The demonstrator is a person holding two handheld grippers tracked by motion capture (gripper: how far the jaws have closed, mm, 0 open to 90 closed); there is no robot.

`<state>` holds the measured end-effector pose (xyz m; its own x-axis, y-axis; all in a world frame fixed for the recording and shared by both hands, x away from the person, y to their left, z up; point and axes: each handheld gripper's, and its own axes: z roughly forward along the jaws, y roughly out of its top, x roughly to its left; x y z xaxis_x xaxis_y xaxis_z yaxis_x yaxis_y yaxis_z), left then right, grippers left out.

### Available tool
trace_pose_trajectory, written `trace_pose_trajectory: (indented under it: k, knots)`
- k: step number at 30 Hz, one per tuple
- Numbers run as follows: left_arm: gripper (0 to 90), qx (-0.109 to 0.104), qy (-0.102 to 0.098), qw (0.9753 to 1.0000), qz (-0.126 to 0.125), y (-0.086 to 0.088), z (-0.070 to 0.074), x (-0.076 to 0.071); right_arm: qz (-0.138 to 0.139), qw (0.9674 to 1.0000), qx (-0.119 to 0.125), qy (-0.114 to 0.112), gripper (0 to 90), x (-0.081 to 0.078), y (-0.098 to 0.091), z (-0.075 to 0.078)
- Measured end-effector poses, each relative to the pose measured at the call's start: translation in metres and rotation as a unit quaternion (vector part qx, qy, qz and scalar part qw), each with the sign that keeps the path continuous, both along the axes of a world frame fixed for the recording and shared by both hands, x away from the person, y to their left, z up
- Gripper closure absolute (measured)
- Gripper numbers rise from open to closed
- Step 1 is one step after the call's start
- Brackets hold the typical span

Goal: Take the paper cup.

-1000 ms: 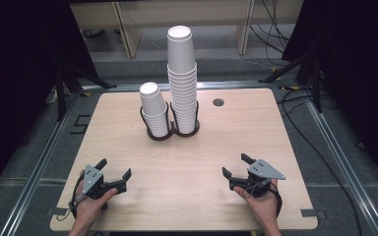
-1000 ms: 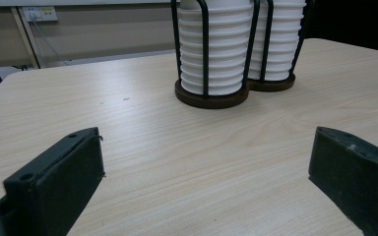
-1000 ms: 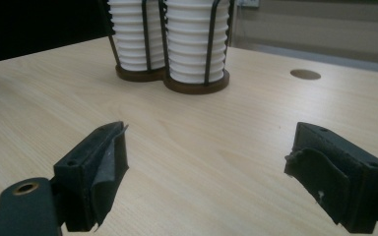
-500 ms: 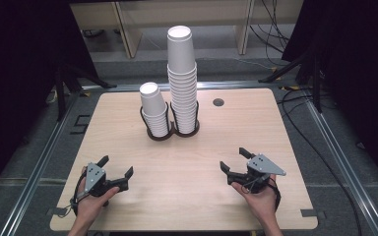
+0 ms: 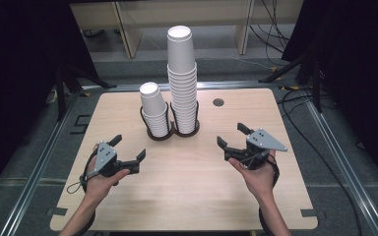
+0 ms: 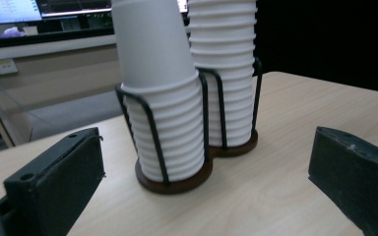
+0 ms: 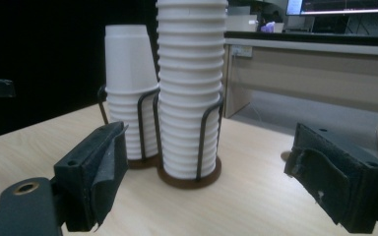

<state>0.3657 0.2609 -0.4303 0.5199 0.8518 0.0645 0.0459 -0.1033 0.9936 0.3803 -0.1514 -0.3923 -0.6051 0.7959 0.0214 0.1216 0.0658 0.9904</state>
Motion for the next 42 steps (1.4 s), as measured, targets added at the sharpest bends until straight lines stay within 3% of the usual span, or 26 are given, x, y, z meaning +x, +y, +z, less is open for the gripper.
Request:
trace_pose_trajectory:
  k: [1, 3, 5, 7, 11, 15, 22, 25, 37, 41, 42]
  knots:
    - [0.0, 0.008, 0.007, 0.9999, -0.001, -0.002, 0.006, 0.002, -0.002, 1.0, -0.001, 0.006, 15.1, 0.001, 0.001, 0.002]
    - [0.0, 0.003, -0.01, 0.9998, -0.016, -0.01, 0.013, 0.012, 0.001, 1.0, -0.005, -0.007, 15.1, 0.008, 0.003, 0.011]
    - [0.0, 0.016, -0.007, 0.9996, -0.02, -0.018, 0.023, 0.019, 0.005, 0.9999, -0.009, -0.011, 15.0, 0.015, 0.007, 0.021]
    - [0.0, 0.015, -0.002, 0.9996, -0.023, -0.026, 0.029, 0.025, 0.005, 0.9999, -0.004, -0.012, 15.0, 0.022, 0.011, 0.027]
    - [0.1, 0.024, -0.015, 0.9989, -0.036, -0.04, 0.042, 0.042, 0.009, 0.9998, -0.01, -0.017, 14.9, 0.033, 0.016, 0.038]
    - [0.2, 0.025, -0.023, 0.9986, -0.041, -0.053, 0.054, 0.057, 0.02, 0.9997, -0.001, -0.016, 14.9, 0.043, 0.025, 0.051]
    - [0.9, 0.027, -0.034, 0.9981, -0.043, -0.073, 0.074, 0.083, 0.028, 0.9991, -0.011, -0.031, 14.9, 0.059, 0.04, 0.069]
    - [1.4, 0.034, -0.037, 0.9977, -0.046, -0.08, 0.081, 0.09, 0.035, 0.999, -0.008, -0.028, 14.9, 0.067, 0.048, 0.075]
    - [1.6, 0.025, -0.036, 0.9981, -0.043, -0.1, 0.106, 0.121, 0.05, 0.9982, 0.0, -0.033, 14.8, 0.098, 0.073, 0.101]
    - [1.5, 0.019, -0.032, 0.9982, -0.046, -0.105, 0.113, 0.131, 0.051, 0.9982, 0.001, -0.029, 14.8, 0.11, 0.08, 0.111]
    - [1.4, 0.017, -0.032, 0.9983, -0.046, -0.106, 0.115, 0.134, 0.053, 0.9984, 0.006, -0.018, 14.8, 0.112, 0.082, 0.113]
